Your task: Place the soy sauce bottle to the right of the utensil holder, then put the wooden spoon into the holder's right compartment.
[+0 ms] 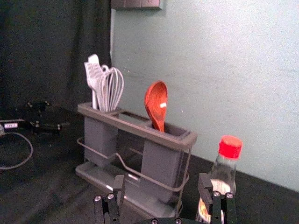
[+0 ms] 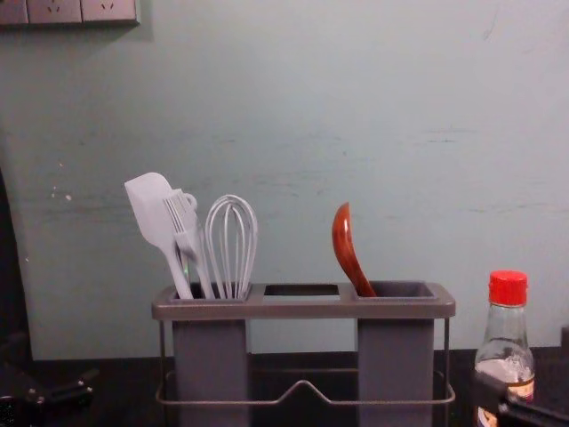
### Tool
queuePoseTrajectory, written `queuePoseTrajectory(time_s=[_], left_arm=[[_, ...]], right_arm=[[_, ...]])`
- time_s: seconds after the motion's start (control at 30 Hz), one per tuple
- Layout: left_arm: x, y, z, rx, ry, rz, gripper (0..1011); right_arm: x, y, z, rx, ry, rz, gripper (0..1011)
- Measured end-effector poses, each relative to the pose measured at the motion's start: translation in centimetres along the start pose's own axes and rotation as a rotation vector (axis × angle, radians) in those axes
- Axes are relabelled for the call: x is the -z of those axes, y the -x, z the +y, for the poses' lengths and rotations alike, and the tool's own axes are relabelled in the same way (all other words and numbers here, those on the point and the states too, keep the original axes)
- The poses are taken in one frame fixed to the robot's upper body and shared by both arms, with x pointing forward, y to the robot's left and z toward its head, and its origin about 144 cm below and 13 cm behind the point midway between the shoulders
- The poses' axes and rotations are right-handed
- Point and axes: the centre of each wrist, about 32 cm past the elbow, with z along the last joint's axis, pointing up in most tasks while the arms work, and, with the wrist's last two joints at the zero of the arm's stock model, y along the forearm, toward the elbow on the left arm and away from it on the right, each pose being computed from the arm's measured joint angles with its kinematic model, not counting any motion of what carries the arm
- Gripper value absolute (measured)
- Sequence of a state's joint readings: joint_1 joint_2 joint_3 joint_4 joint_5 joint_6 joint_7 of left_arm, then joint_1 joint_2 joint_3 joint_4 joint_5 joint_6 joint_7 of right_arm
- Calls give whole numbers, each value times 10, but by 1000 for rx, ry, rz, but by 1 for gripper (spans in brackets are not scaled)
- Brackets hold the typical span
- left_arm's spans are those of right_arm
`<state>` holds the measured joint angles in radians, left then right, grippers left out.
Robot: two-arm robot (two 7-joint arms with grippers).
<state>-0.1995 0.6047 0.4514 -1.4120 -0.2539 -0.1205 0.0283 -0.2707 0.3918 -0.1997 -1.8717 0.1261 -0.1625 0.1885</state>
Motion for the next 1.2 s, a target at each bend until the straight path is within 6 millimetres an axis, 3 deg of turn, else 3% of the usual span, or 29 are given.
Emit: queuePoseTrajectory(time_s=[0.5, 1.2], left_arm=[[0, 0, 0, 0, 0, 0, 1005], [0, 0, 0, 0, 0, 0, 1005]], right_arm=[[34, -6, -9, 114, 43, 71, 1002], [42, -12, -3, 107, 76, 134, 1003]])
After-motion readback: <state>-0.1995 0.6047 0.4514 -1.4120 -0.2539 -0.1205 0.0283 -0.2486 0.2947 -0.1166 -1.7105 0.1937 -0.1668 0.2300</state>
